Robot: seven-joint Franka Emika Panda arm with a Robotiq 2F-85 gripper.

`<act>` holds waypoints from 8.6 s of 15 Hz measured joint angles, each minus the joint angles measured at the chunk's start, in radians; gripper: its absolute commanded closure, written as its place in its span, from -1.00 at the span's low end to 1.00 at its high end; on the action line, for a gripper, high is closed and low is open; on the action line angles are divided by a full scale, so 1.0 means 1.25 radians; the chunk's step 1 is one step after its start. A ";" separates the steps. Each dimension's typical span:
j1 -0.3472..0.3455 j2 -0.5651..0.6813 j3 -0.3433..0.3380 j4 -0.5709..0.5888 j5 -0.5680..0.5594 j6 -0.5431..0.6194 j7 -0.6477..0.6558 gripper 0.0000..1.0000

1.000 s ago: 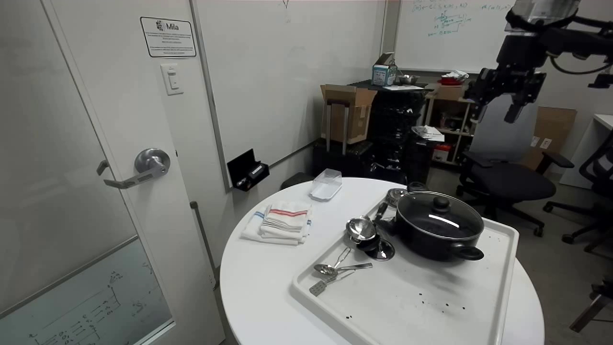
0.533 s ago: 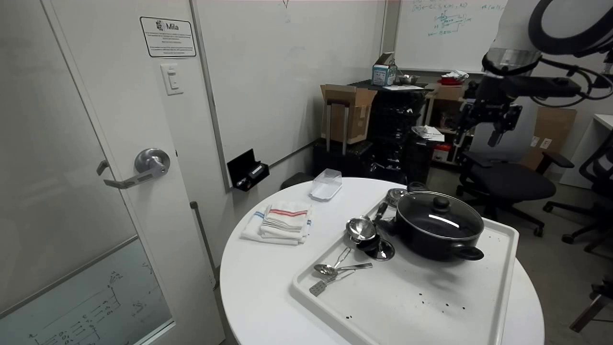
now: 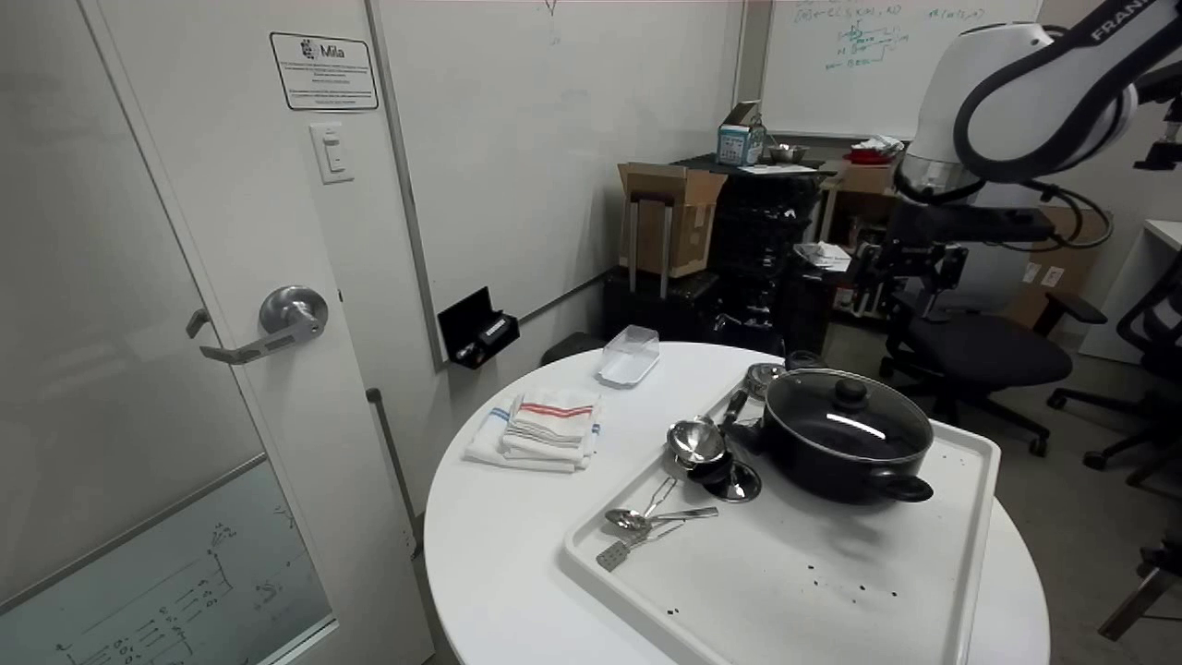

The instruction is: Remove the lid from the pot

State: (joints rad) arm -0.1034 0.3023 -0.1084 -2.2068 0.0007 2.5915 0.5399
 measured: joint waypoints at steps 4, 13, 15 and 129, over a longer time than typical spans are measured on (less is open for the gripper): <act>0.019 0.076 -0.028 0.038 0.000 0.029 0.012 -1.00; 0.064 0.217 -0.056 0.121 0.006 0.031 0.026 -1.00; 0.073 0.246 -0.063 0.142 0.006 0.031 0.031 -1.00; 0.436 0.407 -0.041 -0.044 -0.032 0.489 -0.201 -0.97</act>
State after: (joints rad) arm 0.4414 0.8111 -0.1597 -2.2612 -0.0389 3.2031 0.2893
